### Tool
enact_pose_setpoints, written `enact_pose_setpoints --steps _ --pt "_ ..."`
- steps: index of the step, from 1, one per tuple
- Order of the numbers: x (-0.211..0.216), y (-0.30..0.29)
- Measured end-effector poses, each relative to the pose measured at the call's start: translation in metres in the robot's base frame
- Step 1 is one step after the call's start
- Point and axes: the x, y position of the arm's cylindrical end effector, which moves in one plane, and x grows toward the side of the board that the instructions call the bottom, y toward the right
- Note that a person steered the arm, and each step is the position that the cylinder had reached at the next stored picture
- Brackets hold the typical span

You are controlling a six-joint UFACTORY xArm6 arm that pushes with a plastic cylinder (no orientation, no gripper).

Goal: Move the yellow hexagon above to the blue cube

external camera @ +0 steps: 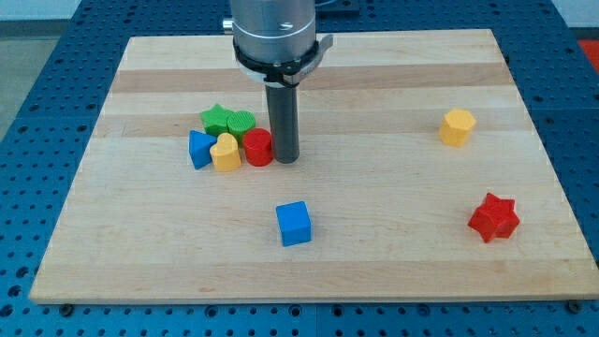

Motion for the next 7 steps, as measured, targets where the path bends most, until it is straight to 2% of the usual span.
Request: enact_pose_setpoints --steps 2,5,6,7 --pt "-0.012 0.104" --pt "-0.124 0.208" --pt "-0.09 0.268" --pt "-0.032 0.3"
